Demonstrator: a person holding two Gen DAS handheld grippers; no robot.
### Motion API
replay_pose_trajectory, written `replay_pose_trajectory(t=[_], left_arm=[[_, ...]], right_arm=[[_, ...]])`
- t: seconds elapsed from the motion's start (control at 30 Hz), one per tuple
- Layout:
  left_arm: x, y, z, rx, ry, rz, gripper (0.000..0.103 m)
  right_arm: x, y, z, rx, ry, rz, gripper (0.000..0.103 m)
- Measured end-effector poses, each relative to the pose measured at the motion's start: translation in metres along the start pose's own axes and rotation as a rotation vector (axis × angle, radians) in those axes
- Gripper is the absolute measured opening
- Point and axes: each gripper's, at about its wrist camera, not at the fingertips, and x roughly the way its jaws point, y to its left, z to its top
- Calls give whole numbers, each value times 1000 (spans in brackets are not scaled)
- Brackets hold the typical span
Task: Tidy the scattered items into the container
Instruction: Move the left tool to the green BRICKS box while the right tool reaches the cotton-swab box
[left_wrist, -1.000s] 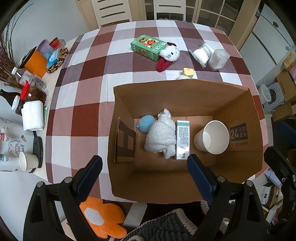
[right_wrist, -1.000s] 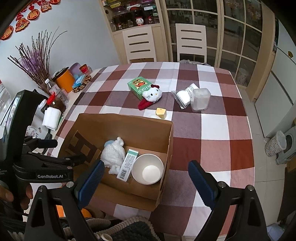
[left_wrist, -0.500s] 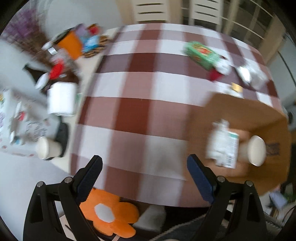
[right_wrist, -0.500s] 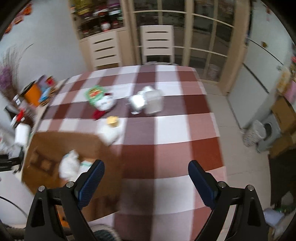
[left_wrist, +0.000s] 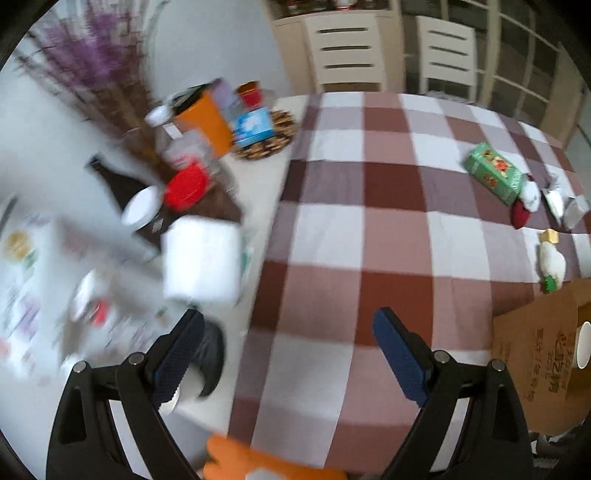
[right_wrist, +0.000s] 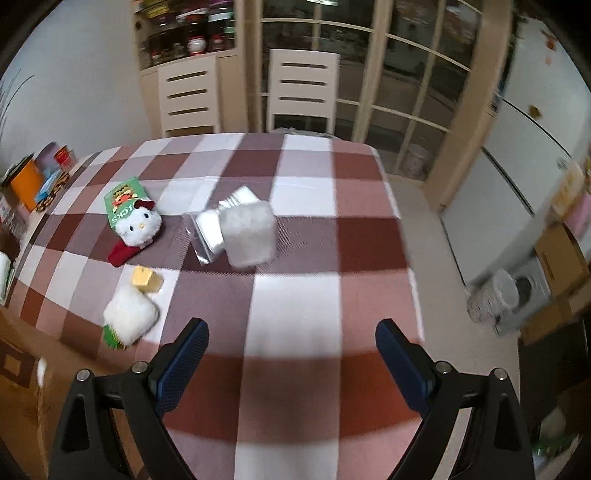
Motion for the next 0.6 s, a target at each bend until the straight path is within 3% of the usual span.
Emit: replay_pose_trajectory(t=[0.23,0.33,0.43,0.6], left_arm=[[75,-41,54,129,45,-102,94],[99,-65,81,171,47,-134,94],[120,-91,108,200,54,-194,94],[144,-131,141,258,73,-256,94]], right_arm=[[52,23,43,-91,-6,47,94],[69,23,71,-85,-27,-4,94],[99,19,95,-77,3,-60,94],[129,10,101,-38,88,-7,94]])
